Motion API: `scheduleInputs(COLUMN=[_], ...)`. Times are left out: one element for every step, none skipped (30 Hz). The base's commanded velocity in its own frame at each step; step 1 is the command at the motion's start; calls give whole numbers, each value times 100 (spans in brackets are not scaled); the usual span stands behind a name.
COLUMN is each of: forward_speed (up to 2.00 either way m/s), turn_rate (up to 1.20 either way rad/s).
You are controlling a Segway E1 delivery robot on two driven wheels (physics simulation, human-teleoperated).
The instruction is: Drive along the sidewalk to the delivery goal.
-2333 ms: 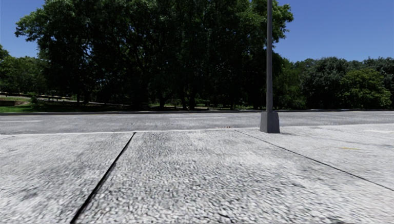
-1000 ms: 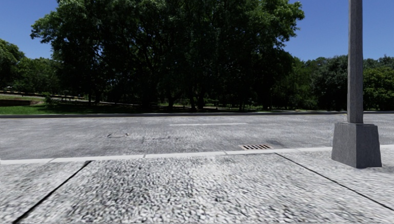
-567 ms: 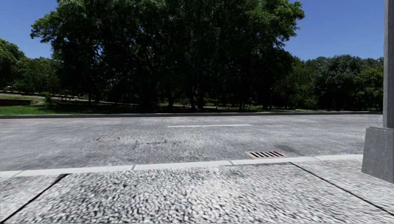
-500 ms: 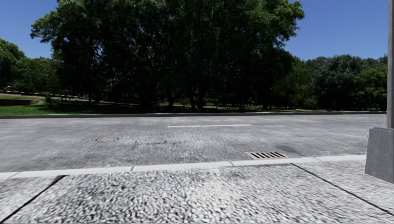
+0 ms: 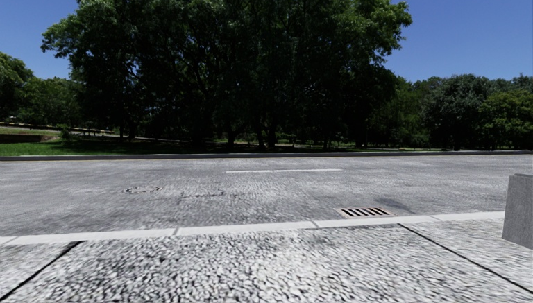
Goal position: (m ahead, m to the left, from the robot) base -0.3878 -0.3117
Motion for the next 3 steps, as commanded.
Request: scheduleInputs(forward_speed=[0,0,0], turn_rate=[0,0,0])
